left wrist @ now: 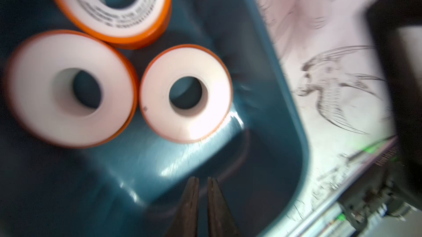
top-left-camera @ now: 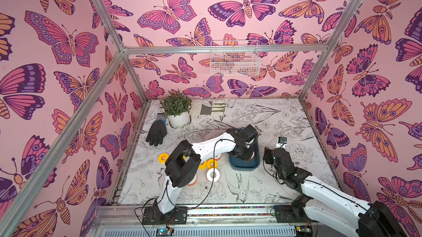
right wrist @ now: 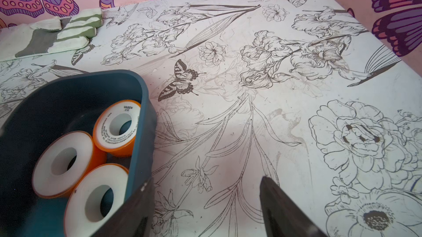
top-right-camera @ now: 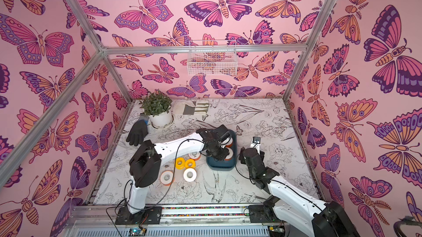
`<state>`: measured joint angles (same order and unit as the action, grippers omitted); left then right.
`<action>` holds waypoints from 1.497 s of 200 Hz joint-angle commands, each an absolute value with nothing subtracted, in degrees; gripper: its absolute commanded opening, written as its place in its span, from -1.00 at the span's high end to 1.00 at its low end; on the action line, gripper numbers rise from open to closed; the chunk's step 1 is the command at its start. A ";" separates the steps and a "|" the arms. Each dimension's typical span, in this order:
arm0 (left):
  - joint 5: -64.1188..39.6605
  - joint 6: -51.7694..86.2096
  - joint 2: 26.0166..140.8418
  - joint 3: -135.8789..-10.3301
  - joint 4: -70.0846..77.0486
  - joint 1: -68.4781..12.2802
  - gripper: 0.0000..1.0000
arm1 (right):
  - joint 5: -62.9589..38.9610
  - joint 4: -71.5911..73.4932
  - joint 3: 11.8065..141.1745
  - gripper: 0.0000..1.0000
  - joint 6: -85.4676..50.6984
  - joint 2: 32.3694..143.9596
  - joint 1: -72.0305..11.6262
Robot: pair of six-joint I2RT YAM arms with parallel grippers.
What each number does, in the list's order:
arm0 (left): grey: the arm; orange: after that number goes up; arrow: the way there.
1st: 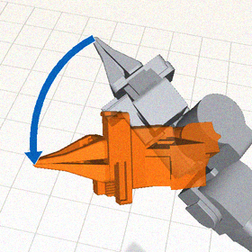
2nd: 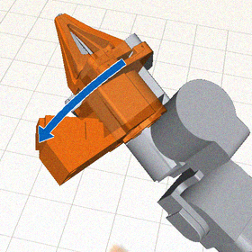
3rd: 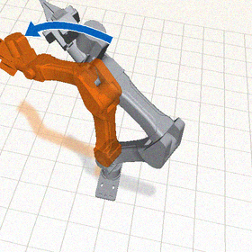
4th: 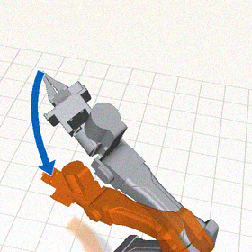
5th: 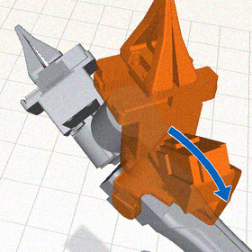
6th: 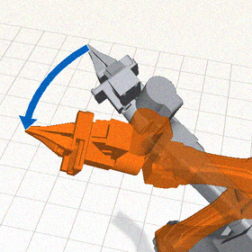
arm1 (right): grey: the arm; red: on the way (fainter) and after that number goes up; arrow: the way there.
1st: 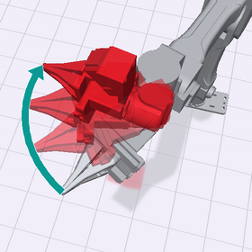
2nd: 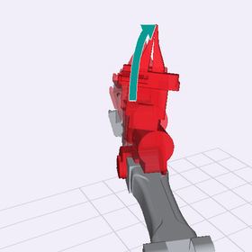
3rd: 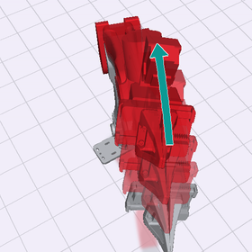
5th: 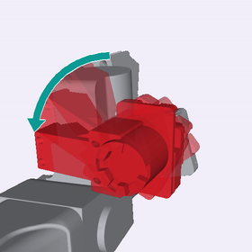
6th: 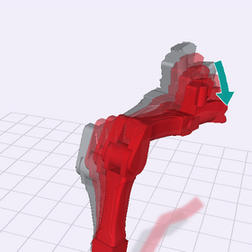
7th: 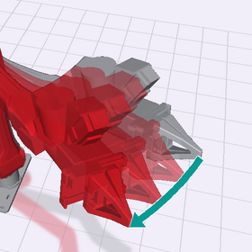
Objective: Put the sealing tape into the storage box
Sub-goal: Place the sealing tape in the storage box, then pick up the sealing tape at the center of the board.
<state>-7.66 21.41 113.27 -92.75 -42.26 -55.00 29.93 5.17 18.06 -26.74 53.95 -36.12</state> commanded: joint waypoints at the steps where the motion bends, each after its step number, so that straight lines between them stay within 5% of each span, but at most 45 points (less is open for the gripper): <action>1: -4.35 20.91 105.08 -89.71 -43.69 -55.28 0.63 | 29.84 4.86 19.69 -0.53 -26.26 53.79 -35.93; 68: 4.82 22.03 81.24 -76.11 -48.62 -54.22 0.33 | 30.55 3.33 20.42 -0.53 -24.64 53.09 -35.93; 137: 16.09 24.60 53.58 -62.58 -58.76 -51.06 -0.45 | 23.14 -6.79 32.56 -0.57 -21.96 56.20 -36.72; 181: 19.91 24.08 44.30 -56.21 -59.03 -47.91 -0.68 | 19.59 -22.88 51.63 -0.62 -18.82 69.62 -42.34; 299: 25.92 26.19 39.33 -53.51 -59.42 -47.81 -0.89 | 7.69 -46.33 97.78 -0.83 -16.17 114.68 -54.91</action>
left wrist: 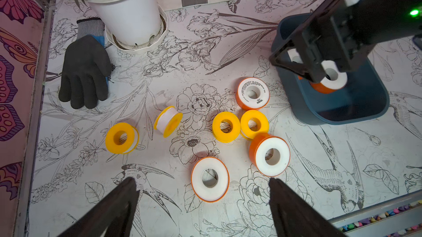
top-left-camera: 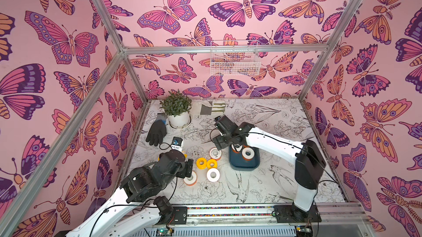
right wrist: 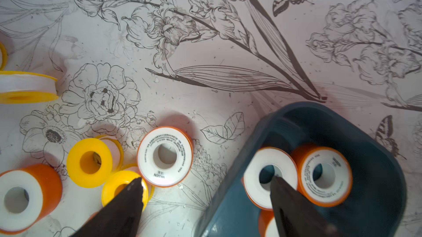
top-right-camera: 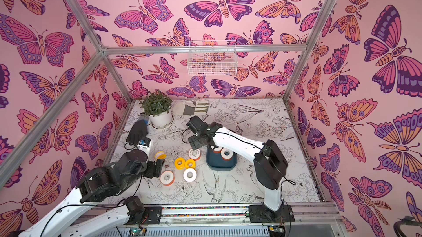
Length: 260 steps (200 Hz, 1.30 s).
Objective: Put the sealing tape into the storage box
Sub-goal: Pick up the sealing tape at the center of the board.
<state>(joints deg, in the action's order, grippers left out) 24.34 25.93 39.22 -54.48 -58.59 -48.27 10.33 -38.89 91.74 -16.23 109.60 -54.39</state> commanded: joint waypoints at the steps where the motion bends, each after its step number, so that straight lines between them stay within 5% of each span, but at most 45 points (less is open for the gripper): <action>1: 25.84 26.15 39.35 -53.52 -59.42 -47.81 -0.89 | 7.67 -46.33 98.14 -0.83 -16.13 114.95 -54.92; 98: 26.28 26.63 40.07 -53.44 -59.52 -47.80 -0.92 | 2.66 -48.44 108.49 -0.90 -18.52 129.63 -55.67; 260: 25.40 26.27 42.80 -53.53 -59.61 -47.46 -0.93 | 3.89 -51.95 106.64 -0.80 -18.59 131.29 -57.92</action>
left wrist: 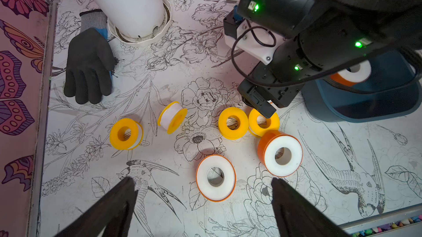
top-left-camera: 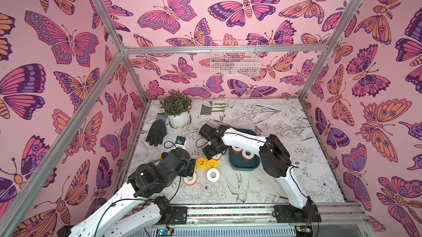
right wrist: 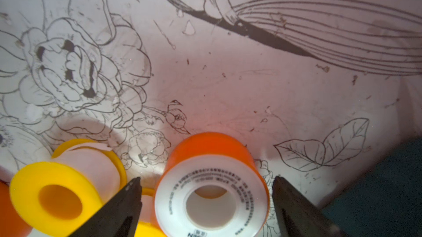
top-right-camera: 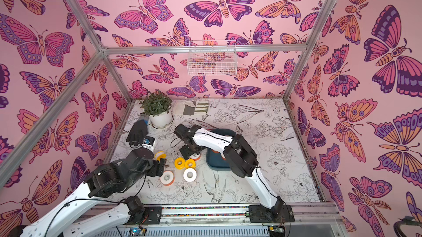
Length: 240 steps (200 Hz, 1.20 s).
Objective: Put the sealing tape into the storage box
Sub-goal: Pick up the sealing tape at the center of the board.
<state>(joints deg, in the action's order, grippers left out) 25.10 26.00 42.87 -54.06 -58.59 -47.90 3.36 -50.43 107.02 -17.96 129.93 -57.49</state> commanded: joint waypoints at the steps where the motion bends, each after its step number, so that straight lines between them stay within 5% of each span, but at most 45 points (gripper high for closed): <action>1: 25.33 26.28 42.80 -53.53 -59.60 -47.46 -0.93 | 3.88 -51.90 106.58 -0.79 -18.57 131.30 -57.92; 102: 25.04 26.22 43.05 -53.50 -59.68 -47.46 -0.92 | 3.81 -52.21 107.33 -0.34 -17.84 129.79 -58.10; 240: 25.31 26.35 42.71 -53.53 -59.66 -47.46 -0.92 | 7.03 -53.13 97.98 -0.27 -16.57 106.66 -55.03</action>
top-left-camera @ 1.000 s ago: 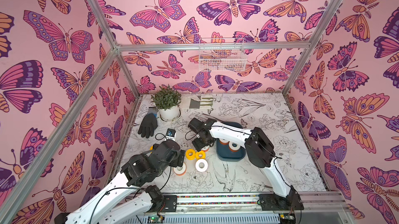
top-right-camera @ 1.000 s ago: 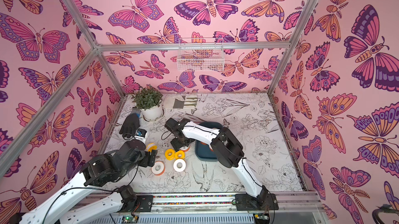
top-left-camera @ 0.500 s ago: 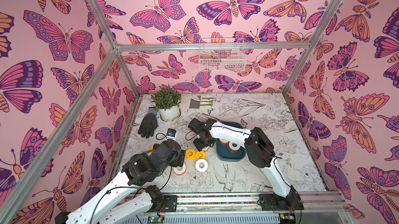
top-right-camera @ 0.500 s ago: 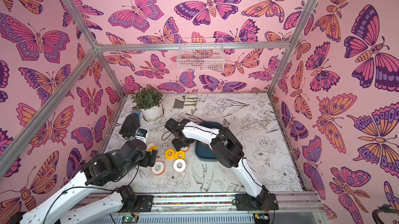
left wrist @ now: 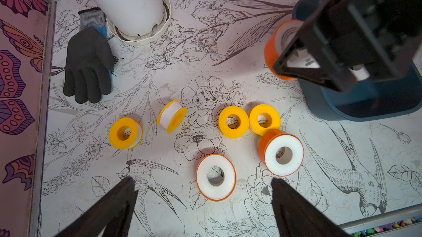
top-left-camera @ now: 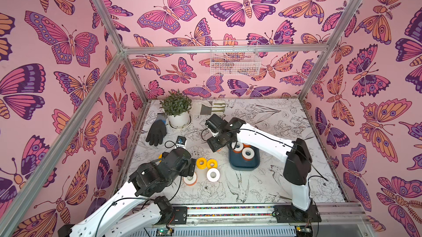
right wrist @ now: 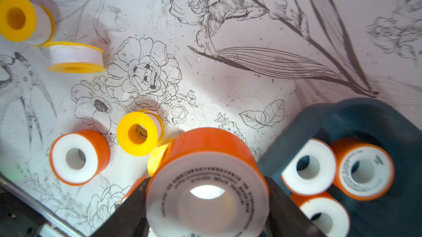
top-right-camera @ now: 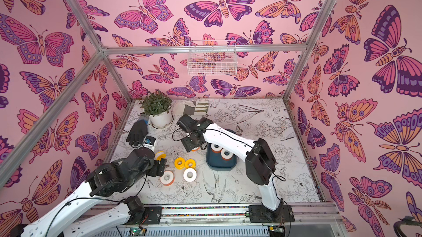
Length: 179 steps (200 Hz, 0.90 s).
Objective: Put the sealing tape into the storage box
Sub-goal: Pick up the sealing tape at the center of the board, then place the sealing tape in the storage box.
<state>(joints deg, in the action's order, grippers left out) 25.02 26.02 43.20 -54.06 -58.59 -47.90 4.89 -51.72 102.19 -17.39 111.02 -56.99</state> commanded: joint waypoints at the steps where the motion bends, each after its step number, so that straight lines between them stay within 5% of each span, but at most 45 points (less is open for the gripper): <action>1: 25.31 26.31 42.71 -53.53 -59.71 -47.46 -0.93 | 7.07 -53.02 97.55 -0.27 -16.59 106.46 -54.94; 73: 24.83 26.43 42.71 -53.57 -59.67 -47.46 -0.93 | 4.23 -45.27 74.00 -0.26 -17.70 90.77 -48.19; 179: 24.67 26.32 43.21 -53.53 -59.68 -47.37 -0.94 | 1.81 -41.51 70.06 -0.28 -19.27 97.40 -51.64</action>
<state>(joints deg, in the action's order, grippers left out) 24.88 26.02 43.20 -54.06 -58.59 -47.88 2.55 -42.09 68.55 -18.28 95.44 -50.09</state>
